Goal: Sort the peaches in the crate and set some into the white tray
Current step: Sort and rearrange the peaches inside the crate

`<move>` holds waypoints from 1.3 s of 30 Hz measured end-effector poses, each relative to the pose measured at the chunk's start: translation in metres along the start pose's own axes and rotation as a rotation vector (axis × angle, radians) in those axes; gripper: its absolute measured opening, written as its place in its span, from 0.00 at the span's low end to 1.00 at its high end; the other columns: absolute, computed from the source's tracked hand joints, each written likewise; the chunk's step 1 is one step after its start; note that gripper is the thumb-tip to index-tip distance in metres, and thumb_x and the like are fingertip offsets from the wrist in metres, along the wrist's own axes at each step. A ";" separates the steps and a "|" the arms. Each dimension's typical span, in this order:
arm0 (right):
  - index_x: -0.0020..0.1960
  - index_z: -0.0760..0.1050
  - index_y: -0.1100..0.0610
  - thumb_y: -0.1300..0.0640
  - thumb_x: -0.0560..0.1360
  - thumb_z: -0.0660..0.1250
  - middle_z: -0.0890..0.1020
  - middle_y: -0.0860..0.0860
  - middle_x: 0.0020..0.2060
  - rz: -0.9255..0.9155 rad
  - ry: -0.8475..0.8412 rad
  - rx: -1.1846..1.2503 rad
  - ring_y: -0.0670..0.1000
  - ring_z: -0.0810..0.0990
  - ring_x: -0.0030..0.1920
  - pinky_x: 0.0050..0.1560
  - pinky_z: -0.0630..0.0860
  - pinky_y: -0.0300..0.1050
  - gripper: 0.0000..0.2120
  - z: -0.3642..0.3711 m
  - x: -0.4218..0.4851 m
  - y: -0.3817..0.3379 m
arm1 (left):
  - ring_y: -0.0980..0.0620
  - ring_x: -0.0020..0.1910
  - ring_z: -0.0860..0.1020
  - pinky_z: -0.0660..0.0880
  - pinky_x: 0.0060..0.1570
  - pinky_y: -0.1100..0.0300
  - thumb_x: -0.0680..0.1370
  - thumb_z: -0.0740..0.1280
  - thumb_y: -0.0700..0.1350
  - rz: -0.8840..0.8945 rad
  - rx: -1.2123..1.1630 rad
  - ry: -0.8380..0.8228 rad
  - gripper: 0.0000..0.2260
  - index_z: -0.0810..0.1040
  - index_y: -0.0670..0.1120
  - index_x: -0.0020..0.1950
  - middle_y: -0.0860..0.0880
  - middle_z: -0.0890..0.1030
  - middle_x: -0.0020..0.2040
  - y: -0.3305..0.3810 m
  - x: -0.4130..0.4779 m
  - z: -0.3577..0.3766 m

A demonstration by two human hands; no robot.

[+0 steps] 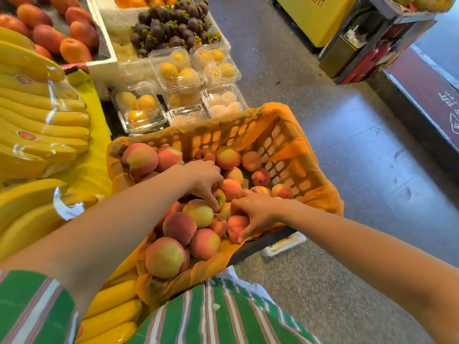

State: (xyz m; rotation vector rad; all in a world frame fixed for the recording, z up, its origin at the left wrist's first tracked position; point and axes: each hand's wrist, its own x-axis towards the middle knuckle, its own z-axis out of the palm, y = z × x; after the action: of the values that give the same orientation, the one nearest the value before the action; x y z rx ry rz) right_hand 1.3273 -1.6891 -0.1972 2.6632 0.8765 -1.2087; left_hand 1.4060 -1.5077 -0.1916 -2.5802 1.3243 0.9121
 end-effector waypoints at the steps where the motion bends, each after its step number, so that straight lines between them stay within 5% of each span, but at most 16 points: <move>1: 0.59 0.68 0.55 0.30 0.64 0.69 0.74 0.55 0.58 -0.007 0.017 -0.024 0.57 0.68 0.60 0.64 0.63 0.56 0.35 0.002 0.001 0.000 | 0.48 0.54 0.70 0.72 0.49 0.53 0.66 0.68 0.71 -0.018 0.016 -0.006 0.35 0.74 0.48 0.62 0.47 0.75 0.56 0.003 0.002 0.001; 7: 0.56 0.69 0.53 0.31 0.64 0.71 0.71 0.52 0.53 -0.015 0.053 0.015 0.55 0.69 0.52 0.58 0.68 0.54 0.32 0.001 0.002 0.003 | 0.48 0.52 0.68 0.67 0.45 0.56 0.66 0.71 0.67 -0.060 -0.088 -0.012 0.32 0.72 0.47 0.59 0.45 0.73 0.54 0.008 0.008 0.005; 11: 0.55 0.69 0.49 0.39 0.64 0.76 0.72 0.49 0.49 -0.044 0.179 0.314 0.51 0.69 0.49 0.52 0.69 0.48 0.27 0.001 -0.011 0.013 | 0.49 0.50 0.67 0.68 0.46 0.55 0.67 0.73 0.64 -0.035 -0.232 0.045 0.30 0.72 0.48 0.60 0.46 0.72 0.52 -0.001 0.005 0.011; 16: 0.58 0.69 0.51 0.47 0.65 0.78 0.76 0.48 0.55 -0.001 0.337 0.687 0.49 0.76 0.55 0.52 0.77 0.46 0.28 -0.011 -0.042 0.043 | 0.47 0.56 0.74 0.74 0.55 0.52 0.71 0.75 0.49 0.014 -0.839 0.191 0.24 0.72 0.48 0.63 0.46 0.74 0.60 -0.013 -0.005 0.007; 20: 0.61 0.69 0.45 0.46 0.64 0.79 0.74 0.46 0.59 0.075 0.417 0.817 0.46 0.75 0.59 0.56 0.78 0.49 0.29 -0.011 -0.059 0.060 | 0.45 0.55 0.79 0.79 0.52 0.50 0.72 0.75 0.43 0.022 -1.252 0.180 0.23 0.71 0.46 0.64 0.44 0.75 0.60 -0.007 -0.014 -0.004; 25: 0.60 0.70 0.38 0.46 0.65 0.79 0.72 0.45 0.59 0.102 0.476 0.739 0.44 0.71 0.62 0.59 0.73 0.39 0.28 -0.010 -0.067 0.063 | 0.48 0.49 0.79 0.78 0.35 0.63 0.75 0.71 0.38 0.007 -1.488 0.191 0.19 0.71 0.46 0.63 0.42 0.73 0.59 0.002 -0.008 -0.006; 30: 0.60 0.67 0.51 0.55 0.62 0.80 0.73 0.50 0.58 0.120 0.588 0.716 0.48 0.75 0.57 0.51 0.79 0.43 0.32 -0.012 -0.064 0.066 | 0.42 0.53 0.76 0.79 0.45 0.55 0.74 0.68 0.39 0.022 -1.628 0.192 0.18 0.73 0.49 0.62 0.41 0.70 0.61 -0.002 -0.004 -0.004; 33: 0.59 0.69 0.52 0.55 0.60 0.80 0.75 0.49 0.56 0.181 0.648 0.465 0.48 0.73 0.55 0.51 0.75 0.42 0.31 -0.019 -0.055 0.072 | 0.44 0.51 0.76 0.76 0.45 0.54 0.69 0.68 0.42 0.026 -1.645 0.221 0.19 0.75 0.50 0.60 0.41 0.72 0.60 -0.005 -0.003 -0.004; 39: 0.62 0.66 0.54 0.53 0.63 0.77 0.77 0.53 0.53 0.294 0.489 0.096 0.54 0.72 0.53 0.47 0.74 0.51 0.33 -0.025 -0.024 0.087 | 0.45 0.48 0.77 0.78 0.42 0.55 0.68 0.70 0.43 0.005 -1.689 0.251 0.21 0.76 0.49 0.62 0.41 0.74 0.56 -0.013 0.003 -0.001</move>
State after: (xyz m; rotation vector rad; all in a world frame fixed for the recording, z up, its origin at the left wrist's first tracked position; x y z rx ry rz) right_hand 1.3777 -1.7645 -0.1764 3.0823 0.4448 -0.5569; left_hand 1.4177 -1.5019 -0.1946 -3.7432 0.4162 2.5532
